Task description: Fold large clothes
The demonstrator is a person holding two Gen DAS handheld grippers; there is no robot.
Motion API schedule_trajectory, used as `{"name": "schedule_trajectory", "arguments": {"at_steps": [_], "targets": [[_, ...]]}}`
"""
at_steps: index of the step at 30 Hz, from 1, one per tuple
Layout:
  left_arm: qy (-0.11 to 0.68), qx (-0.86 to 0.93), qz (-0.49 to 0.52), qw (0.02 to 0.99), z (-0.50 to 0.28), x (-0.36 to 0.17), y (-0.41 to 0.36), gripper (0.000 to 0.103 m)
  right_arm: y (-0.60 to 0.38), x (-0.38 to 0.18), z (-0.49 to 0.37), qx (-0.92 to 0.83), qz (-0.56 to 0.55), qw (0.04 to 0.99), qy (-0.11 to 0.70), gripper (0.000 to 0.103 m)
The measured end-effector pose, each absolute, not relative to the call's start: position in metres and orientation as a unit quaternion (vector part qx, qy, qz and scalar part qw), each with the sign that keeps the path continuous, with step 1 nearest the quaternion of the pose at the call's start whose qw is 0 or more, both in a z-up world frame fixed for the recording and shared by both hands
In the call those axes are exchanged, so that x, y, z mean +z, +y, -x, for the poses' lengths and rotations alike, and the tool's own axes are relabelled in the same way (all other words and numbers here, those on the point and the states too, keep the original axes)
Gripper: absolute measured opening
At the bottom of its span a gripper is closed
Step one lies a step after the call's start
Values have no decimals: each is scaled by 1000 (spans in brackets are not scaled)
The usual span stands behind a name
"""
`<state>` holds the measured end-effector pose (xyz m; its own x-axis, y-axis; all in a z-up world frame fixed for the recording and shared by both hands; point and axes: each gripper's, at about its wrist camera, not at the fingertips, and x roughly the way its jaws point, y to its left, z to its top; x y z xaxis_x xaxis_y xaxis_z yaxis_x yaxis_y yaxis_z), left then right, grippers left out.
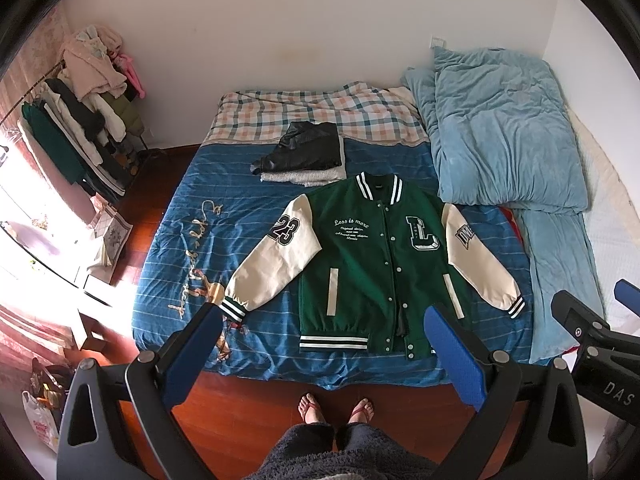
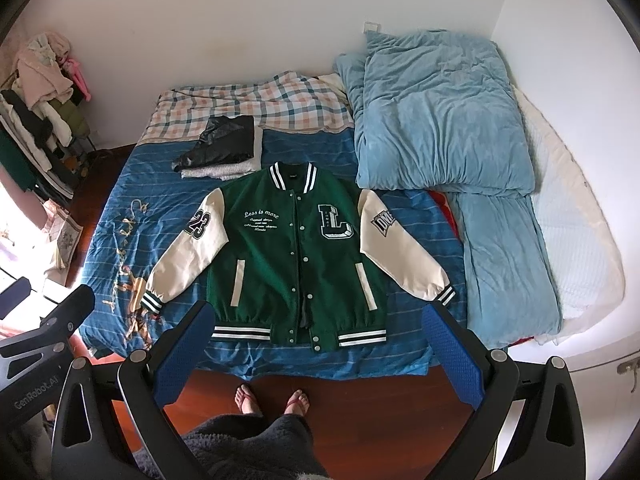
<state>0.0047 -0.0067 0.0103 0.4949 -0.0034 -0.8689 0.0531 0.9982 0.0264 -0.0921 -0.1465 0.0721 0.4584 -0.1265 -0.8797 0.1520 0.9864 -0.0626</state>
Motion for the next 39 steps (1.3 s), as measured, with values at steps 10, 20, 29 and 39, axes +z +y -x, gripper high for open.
{"name": "schedule_trajectory", "arguments": {"at_steps": [10,20,29,39], "targets": [[502,-18,-23,865,-9,18,-6,103,-147,76,90,-82,-12,855,512,103],[499,-17,-22,866,-13,23,-9,103,-145,76,91,-82,-10,856,510,103],[497,-18,-21,868,-22,36,-12,103,-144,76,92,-83,-10,857,509,103],[495,-18,-21,868,-21,36,-12,103,-143,74,94,-83,-10,857,508,103]]}}
